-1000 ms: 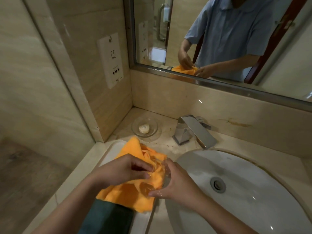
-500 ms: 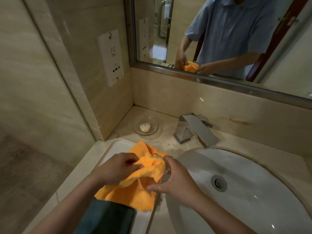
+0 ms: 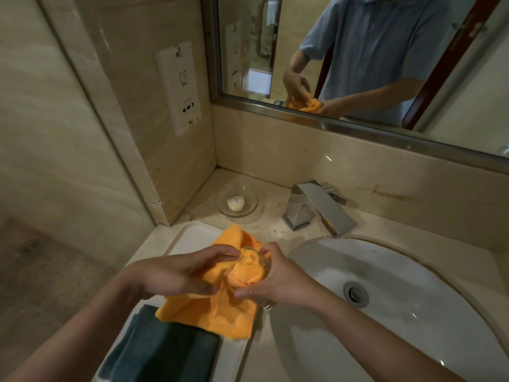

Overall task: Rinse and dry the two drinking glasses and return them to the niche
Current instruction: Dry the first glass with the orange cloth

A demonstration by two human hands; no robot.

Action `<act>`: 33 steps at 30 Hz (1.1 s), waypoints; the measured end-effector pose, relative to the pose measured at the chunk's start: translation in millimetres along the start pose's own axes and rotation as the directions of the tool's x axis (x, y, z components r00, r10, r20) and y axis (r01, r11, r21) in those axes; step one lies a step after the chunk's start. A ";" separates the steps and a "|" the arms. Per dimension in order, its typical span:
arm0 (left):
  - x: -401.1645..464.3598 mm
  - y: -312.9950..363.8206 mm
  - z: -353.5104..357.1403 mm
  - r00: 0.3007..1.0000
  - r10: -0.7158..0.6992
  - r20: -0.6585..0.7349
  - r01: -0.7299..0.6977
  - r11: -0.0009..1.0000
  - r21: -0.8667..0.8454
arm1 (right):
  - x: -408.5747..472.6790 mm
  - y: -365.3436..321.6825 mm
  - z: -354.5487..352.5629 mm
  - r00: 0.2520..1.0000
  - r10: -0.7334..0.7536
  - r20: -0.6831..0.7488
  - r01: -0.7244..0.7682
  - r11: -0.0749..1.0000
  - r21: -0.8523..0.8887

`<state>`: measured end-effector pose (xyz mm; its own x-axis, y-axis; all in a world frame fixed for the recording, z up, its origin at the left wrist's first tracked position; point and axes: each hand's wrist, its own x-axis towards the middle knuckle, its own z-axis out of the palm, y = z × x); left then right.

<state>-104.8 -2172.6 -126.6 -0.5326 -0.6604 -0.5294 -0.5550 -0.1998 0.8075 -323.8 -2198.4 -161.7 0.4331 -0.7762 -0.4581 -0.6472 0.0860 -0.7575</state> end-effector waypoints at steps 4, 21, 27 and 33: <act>1.5 -2.9 -3.8 0.988 0.067 -0.138 -0.074 0.996 -0.049 | 5.2 -2.0 -3.3 0.993 -0.010 0.120 -0.002 0.995 0.103; 29.8 -7.8 1.8 0.808 -0.032 -0.588 -0.024 0.996 -0.087 | 11.2 -12.6 -6.2 0.995 0.049 0.081 -0.071 0.949 0.306; 16.1 -15.1 -0.3 0.952 0.078 -0.296 -0.192 0.905 -0.379 | 7.3 -20.1 -14.9 0.977 0.111 0.180 -0.182 0.874 0.450; 22.9 -4.2 5.1 0.933 0.074 -0.351 -0.209 0.908 -0.364 | 5.2 -28.7 -13.6 0.950 0.138 0.279 -0.262 0.837 0.481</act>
<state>-117.9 -2183.1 -143.4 -0.3134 -0.8854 -0.3431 -0.1604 -0.3068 0.9382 -311.5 -2213.3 -136.0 0.4977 -0.5514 -0.6695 -0.3535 0.5759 -0.7371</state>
